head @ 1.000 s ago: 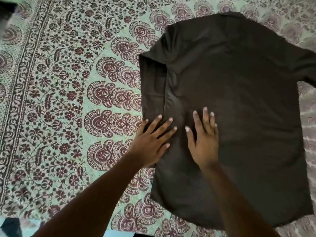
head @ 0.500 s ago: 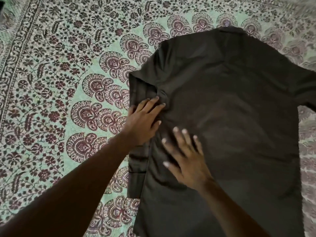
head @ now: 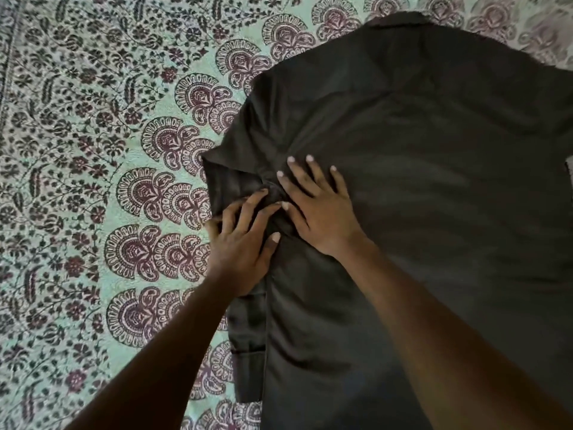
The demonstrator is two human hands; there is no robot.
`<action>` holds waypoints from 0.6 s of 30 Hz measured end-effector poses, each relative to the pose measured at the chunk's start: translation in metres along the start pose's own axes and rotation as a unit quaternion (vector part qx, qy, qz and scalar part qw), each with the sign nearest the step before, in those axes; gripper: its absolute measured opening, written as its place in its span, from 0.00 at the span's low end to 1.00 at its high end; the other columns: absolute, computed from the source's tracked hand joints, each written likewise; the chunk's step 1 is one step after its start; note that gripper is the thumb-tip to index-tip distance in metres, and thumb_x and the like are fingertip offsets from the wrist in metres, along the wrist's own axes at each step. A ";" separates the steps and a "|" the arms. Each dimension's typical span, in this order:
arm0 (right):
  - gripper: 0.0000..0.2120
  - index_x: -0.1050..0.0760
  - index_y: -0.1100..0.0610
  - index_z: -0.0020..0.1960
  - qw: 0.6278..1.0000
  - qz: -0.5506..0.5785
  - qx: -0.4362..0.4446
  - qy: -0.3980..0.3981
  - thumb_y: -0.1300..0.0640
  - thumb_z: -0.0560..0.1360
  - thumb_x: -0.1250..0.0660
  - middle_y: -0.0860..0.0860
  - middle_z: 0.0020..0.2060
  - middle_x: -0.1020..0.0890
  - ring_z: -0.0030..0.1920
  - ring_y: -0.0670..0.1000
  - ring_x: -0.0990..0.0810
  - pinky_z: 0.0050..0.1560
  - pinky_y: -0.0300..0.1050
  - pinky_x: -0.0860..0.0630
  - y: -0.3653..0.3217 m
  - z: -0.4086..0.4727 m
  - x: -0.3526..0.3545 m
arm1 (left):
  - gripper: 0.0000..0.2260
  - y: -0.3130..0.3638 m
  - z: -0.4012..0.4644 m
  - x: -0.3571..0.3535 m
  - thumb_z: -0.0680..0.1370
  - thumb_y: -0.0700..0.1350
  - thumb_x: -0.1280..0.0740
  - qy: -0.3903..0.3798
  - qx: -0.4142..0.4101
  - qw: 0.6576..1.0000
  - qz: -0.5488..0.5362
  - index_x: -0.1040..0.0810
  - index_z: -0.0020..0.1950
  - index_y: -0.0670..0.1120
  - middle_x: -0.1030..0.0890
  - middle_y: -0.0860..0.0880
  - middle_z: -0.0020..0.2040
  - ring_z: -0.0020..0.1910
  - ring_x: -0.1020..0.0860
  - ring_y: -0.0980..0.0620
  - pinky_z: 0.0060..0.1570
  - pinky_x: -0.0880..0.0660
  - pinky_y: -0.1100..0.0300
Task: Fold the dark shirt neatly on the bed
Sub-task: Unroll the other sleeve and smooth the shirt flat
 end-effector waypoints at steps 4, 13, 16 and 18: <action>0.26 0.32 0.49 0.80 0.997 0.078 0.006 0.011 0.46 0.85 0.51 0.48 0.82 0.37 0.83 0.50 0.42 0.81 0.59 0.42 0.008 -0.020 0.012 | 0.21 -0.002 0.000 0.007 0.82 0.55 0.37 0.027 0.021 0.996 -0.083 0.30 0.75 0.57 0.38 0.57 0.80 0.72 0.34 0.46 0.66 0.34 0.40; 0.18 0.18 0.58 0.65 0.977 0.161 -0.095 0.101 0.52 0.80 0.36 0.55 0.73 0.24 0.74 0.58 0.26 0.69 0.63 0.25 -0.029 -0.031 0.016 | 0.19 -0.007 -0.042 0.017 0.76 0.57 0.26 0.019 0.437 0.870 -0.227 0.27 0.58 0.47 0.37 0.42 0.68 0.68 0.38 0.40 0.69 0.38 0.38; 0.14 0.17 0.61 0.62 0.959 0.198 -0.142 0.146 0.55 0.80 0.30 0.55 0.63 0.22 0.61 0.54 0.19 0.62 0.50 0.20 -0.048 -0.026 0.023 | 0.13 -0.020 -0.039 0.026 0.80 0.55 0.31 0.007 0.408 0.873 -0.269 0.21 0.54 0.45 0.28 0.44 0.61 0.63 0.30 0.41 0.64 0.31 0.44; 0.10 0.15 0.61 0.54 0.942 0.224 -0.155 0.197 0.55 0.79 0.27 0.54 0.51 0.19 0.45 0.49 0.18 0.50 0.43 0.20 -0.064 -0.008 0.038 | 0.10 -0.035 -0.034 0.050 0.83 0.50 0.34 0.068 0.372 0.855 -0.356 0.24 0.54 0.43 0.22 0.45 0.50 0.52 0.23 0.42 0.47 0.29 0.53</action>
Point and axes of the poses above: each hand's wrist, its own z-axis towards the middle knuckle, its own x-axis out of the back of the hand, y = z × x, the point moved 3 cm from there along z, towards the middle knuckle
